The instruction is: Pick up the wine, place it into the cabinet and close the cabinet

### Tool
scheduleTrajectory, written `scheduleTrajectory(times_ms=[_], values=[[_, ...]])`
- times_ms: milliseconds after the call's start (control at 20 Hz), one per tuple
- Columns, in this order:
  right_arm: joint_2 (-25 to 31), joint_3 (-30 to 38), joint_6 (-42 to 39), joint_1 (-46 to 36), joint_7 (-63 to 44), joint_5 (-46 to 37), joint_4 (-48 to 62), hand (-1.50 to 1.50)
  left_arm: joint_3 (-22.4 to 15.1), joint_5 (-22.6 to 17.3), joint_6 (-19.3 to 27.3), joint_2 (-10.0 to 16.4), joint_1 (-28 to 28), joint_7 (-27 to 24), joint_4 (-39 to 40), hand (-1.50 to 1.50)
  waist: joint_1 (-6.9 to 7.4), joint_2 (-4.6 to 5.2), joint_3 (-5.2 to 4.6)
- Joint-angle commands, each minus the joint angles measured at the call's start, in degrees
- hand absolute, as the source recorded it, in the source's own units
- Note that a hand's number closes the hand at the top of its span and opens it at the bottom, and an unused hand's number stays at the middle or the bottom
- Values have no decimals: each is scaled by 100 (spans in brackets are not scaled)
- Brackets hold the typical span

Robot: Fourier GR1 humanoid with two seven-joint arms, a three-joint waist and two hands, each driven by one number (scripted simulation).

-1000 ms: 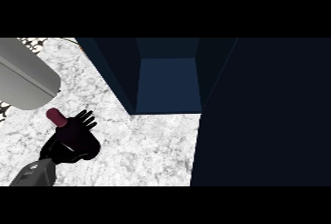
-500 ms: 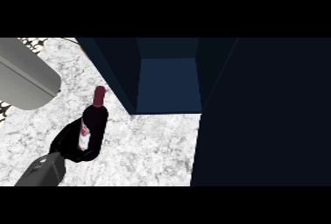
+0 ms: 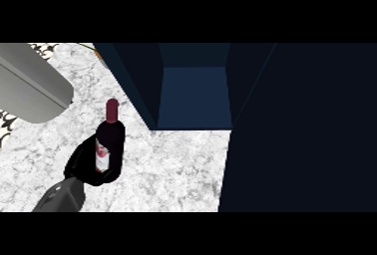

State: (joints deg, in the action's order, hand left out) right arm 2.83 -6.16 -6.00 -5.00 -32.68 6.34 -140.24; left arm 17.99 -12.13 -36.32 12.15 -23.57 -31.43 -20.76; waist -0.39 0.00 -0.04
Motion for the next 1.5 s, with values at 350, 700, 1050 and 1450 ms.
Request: scheduleTrajectory(times_ms=[350, 700, 1050, 1450], values=[[12, -171, 210, -269, -736, 54, -572, -150, 196, -513, 1079, -890, 709, -1003, -1326, 150, 54, -16, 3], [22, 221, 43, -248, -176, 306, 1, -150, -977, -741, 1709, -1206, 1398, -386, -3029, 150, 48, -8, 5], [5, 155, 16, -149, -411, 378, -328, -150, -2513, -1484, 3141, -1213, 1847, 626, -4741, 150, 50, -17, 6], [93, 417, -85, -199, -336, 552, -156, -150, -3532, -2026, 4337, -1214, 1930, 831, -5315, 150, 31, -4, 4]])
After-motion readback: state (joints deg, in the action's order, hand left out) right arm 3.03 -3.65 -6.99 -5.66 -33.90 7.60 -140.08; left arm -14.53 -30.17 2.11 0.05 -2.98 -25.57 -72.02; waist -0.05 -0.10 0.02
